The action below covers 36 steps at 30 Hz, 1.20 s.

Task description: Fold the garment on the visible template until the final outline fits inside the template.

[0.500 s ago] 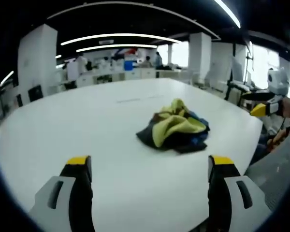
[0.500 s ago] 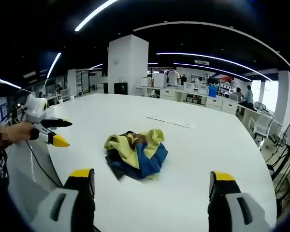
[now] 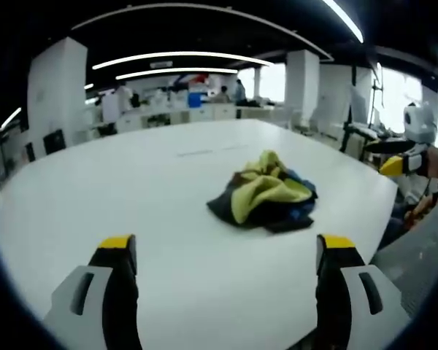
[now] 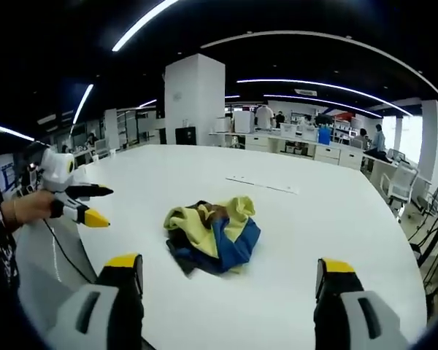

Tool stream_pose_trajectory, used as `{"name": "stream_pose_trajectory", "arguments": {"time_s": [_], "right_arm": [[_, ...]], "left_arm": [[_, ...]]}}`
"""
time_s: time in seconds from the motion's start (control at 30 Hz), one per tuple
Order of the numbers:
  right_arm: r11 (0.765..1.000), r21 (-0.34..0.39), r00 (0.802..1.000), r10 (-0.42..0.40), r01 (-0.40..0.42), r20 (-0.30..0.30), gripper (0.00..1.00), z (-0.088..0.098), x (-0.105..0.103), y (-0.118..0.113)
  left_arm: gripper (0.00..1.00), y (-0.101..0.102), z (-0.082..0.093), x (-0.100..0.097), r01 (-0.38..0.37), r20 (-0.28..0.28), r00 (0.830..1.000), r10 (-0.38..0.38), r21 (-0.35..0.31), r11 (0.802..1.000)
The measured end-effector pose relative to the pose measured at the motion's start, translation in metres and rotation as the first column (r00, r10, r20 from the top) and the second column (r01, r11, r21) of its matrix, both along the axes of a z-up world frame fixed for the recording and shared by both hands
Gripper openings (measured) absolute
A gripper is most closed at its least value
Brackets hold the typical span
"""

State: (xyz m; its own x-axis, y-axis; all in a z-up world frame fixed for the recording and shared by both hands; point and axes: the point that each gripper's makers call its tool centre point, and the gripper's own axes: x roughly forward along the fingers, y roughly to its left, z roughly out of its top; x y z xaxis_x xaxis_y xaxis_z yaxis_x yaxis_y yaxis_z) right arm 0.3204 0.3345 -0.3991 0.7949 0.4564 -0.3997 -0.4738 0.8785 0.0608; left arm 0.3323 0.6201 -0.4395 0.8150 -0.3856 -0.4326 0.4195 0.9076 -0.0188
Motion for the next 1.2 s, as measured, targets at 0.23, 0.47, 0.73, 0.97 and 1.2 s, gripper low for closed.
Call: {"name": "stream_pose_trajectory", "arguments": {"time_s": [0.23,0.47,0.73,0.97,1.2], "right_arm": [[1.000,-0.008,1.000,0.004,-0.004,0.012,0.99,0.005,0.001,-0.002],[1.000,0.008,1.000,-0.004,0.004,0.014,0.99,0.006,0.002,-0.002],[1.000,0.016,1.000,-0.008,0.008,0.019,0.99,0.007,0.003,-0.001],[1.000,0.024,0.999,-0.009,0.008,0.052,0.99,0.012,0.007,-0.004],[0.999,0.044,0.999,-0.005,0.002,0.052,0.98,0.010,0.009,-0.002]], "left_arm": [[0.98,0.000,0.000,0.000,0.001,0.001,1.000,-0.001,0.001,1.000],[0.98,-0.001,0.000,0.000,0.006,-0.002,1.000,-0.006,0.000,1.000],[0.96,-0.002,0.000,-0.002,0.014,-0.004,1.000,-0.014,0.003,1.000],[0.94,-0.010,-0.004,-0.005,0.056,-0.022,0.998,-0.056,0.008,0.998],[0.92,-0.007,-0.007,-0.006,0.048,-0.043,0.998,-0.048,-0.020,0.999]]}}
